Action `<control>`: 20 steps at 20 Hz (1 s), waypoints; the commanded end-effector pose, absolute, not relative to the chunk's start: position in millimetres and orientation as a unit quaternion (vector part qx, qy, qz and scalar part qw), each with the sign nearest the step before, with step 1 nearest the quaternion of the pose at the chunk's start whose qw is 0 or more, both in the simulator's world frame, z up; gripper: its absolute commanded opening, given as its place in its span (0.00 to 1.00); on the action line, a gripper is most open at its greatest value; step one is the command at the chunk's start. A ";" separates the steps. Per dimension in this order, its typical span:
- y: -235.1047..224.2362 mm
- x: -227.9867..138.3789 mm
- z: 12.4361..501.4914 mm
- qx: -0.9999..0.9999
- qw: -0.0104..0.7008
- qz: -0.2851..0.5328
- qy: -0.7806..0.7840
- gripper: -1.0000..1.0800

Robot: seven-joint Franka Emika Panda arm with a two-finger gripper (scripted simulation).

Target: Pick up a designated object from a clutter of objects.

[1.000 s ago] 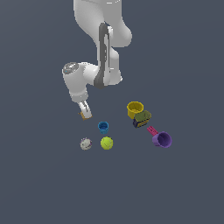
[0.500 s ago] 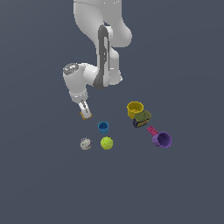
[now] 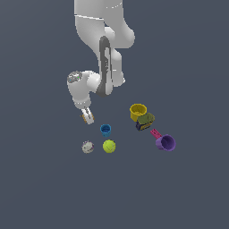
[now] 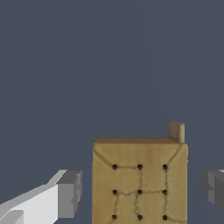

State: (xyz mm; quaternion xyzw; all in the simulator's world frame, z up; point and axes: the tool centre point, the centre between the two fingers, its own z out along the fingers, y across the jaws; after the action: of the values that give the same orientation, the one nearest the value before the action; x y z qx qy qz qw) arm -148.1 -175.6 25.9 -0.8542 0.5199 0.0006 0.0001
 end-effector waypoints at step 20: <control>-175.4 -146.8 12.4 -0.854 0.001 0.000 0.520 0.00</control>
State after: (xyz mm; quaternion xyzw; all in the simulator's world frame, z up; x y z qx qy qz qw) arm -147.3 -175.5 11.8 -0.8539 0.5204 -0.0003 0.0005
